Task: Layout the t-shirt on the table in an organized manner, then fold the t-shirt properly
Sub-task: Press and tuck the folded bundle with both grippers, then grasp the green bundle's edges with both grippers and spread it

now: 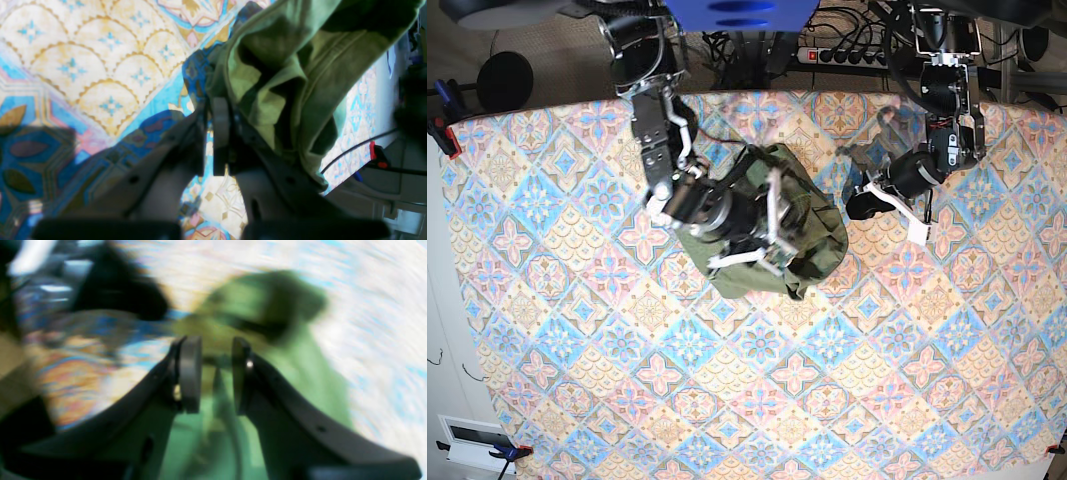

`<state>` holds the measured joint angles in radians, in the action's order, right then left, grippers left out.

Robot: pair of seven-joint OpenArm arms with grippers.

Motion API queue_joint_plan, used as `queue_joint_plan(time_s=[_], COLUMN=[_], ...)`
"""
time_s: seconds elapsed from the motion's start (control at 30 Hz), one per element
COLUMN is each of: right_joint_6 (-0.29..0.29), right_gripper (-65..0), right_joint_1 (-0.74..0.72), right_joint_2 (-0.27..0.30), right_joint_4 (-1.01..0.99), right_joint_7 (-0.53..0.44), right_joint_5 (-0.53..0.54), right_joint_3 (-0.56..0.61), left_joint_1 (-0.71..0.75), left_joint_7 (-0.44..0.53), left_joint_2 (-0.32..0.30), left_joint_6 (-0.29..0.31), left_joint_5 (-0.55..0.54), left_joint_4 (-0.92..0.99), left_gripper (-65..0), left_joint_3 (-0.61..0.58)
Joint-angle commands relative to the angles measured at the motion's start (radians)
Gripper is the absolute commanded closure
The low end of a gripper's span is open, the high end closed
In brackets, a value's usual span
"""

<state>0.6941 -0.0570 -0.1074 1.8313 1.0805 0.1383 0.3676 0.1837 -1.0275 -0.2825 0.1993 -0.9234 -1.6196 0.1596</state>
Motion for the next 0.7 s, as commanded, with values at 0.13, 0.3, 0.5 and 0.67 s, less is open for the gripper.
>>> queue_joint_plan(time_s=[0.13,0.3,0.5,0.67], right_joint_6=[0.004,0.004,0.004,0.004], right_gripper=[-14.6,-14.5,-14.5,-14.5], right_joint_1=[-0.113,-0.197,-0.241,-0.241], right_joint_2=[0.001,0.001,-0.005,-0.041], right_joint_4=[-0.046,-0.181,-0.331,-0.347], right_joint_7=[-0.024,-0.072,-0.089,-0.093], right_joint_5=[0.022,0.022,0.021,0.021], right_joint_3=[-0.081,-0.112,-0.043,0.100], left_joint_1=[-0.008,0.003,0.006,0.006], left_joint_7=[0.014,0.014,0.014,0.014], left_joint_2=[-0.008,-0.007,-0.005,-0.005], left_joint_6=[0.013,0.015,0.015,0.015], left_joint_5=[-0.019,-0.019,-0.021,-0.032], left_joint_4=[-0.018,-0.018,-0.018,-0.020], left_gripper=[-1.8,-1.8,-1.8,-1.7], left_joint_3=[-0.001,-0.002,-0.002,-0.001])
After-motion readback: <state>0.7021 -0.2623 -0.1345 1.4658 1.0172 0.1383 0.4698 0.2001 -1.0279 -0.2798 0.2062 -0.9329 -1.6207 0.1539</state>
